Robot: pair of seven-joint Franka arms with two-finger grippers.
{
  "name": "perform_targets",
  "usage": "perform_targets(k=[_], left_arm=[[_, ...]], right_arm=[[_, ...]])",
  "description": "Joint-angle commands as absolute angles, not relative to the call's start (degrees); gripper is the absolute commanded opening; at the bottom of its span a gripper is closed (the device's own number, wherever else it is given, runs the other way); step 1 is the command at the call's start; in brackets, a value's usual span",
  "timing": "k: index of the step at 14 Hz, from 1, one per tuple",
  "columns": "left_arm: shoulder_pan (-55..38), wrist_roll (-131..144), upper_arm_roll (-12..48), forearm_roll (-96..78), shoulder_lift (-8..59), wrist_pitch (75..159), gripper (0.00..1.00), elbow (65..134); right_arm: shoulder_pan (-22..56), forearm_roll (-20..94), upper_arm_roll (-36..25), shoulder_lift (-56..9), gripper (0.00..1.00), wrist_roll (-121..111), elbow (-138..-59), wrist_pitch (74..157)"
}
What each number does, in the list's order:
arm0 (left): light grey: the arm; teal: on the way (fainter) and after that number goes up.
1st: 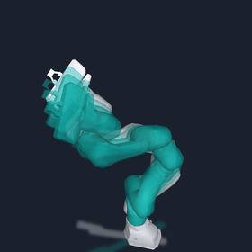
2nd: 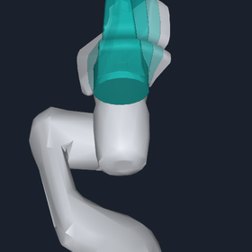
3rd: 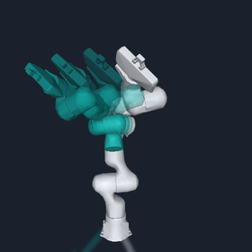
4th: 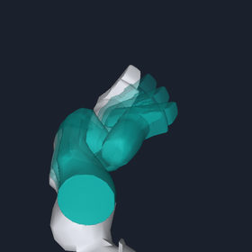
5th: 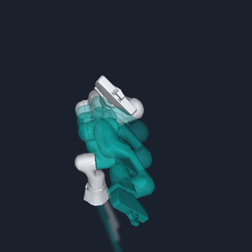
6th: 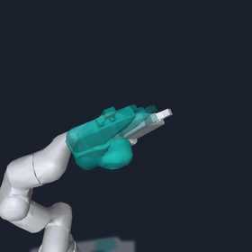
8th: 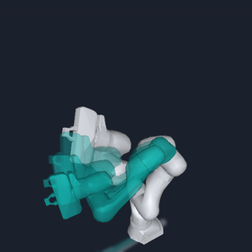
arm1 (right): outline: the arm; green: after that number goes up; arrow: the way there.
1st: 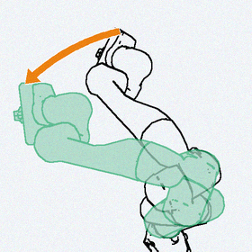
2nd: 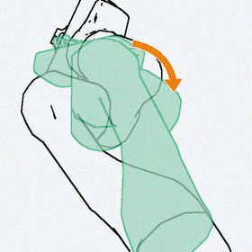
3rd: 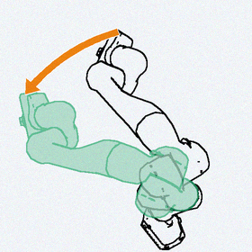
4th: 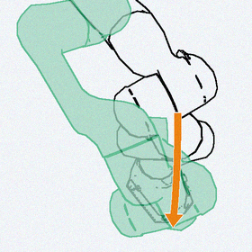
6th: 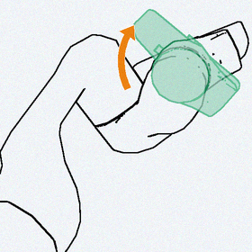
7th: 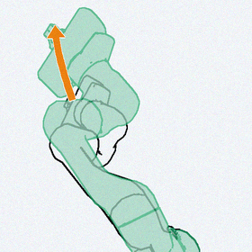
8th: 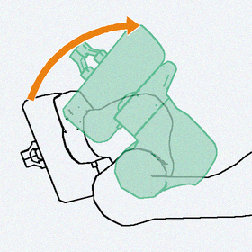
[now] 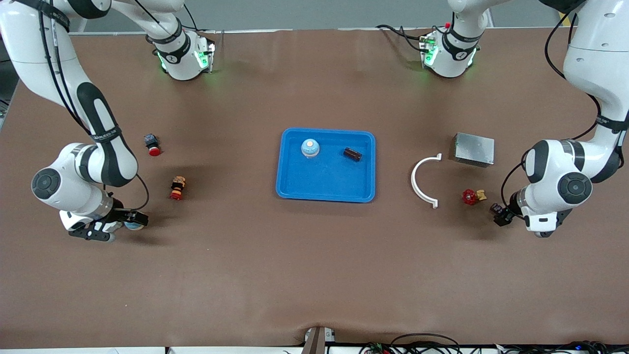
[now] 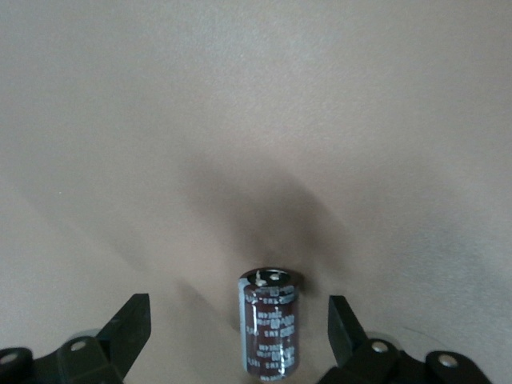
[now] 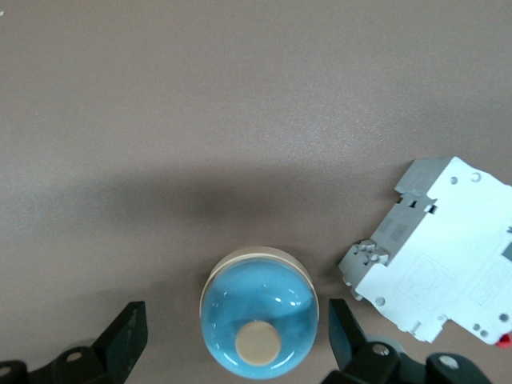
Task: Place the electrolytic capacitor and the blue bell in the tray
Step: 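Grasp the second bell and second capacitor with both grippers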
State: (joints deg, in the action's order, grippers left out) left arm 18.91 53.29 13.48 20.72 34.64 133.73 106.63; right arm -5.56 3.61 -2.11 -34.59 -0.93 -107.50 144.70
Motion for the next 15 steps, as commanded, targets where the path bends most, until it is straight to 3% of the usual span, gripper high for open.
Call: perform_targets(k=[1, 3, 7, 9, 10, 13, 14, 15], left_arm=[[19.9, 53.6, 14.4, 21.3, 34.1, 134.7, 0.68, 107.8], [19.7, 53.5, 14.4, 21.3, 34.3, 134.7, 0.55, 107.8], [19.2, 53.7, 14.5, 21.2, 34.3, 134.7, 0.04, 107.8], [19.2, 53.8, 15.5, 21.2, 33.9, 134.4, 0.00, 107.8], [19.4, 53.9, 16.4, 21.2, 33.5, 134.0, 0.00, 107.7], [19.4, 54.1, 18.3, 21.1, 32.2, 133.8, 0.00, 107.3], [19.4, 54.1, 18.6, 21.2, 31.5, 133.7, 0.00, 107.4], [19.2, 54.0, 19.3, 21.2, 30.8, 133.2, 0.00, 107.3]], right_arm=[[-6.7, 5.0, -1.1, -35.9, 1.00, -2.5, -106.6, 145.5], [-6.7, 5.0, -1.1, -35.9, 1.00, -2.5, -106.6, 145.5], [-6.7, 5.0, -1.1, -35.9, 1.00, -2.5, -106.6, 145.5], [-6.7, 5.0, -1.1, -35.9, 1.00, -2.5, -106.6, 145.5], [-6.5, 5.0, -1.1, -35.9, 0.94, -2.5, -106.6, 145.5], [-6.4, 4.9, -1.1, -35.9, 0.45, -2.5, -106.6, 145.5], [-6.4, 4.9, -1.1, -35.9, 0.37, -2.5, -106.7, 145.5], [-6.3, 4.9, -1.1, -35.9, 0.35, -2.5, -106.7, 145.6]])
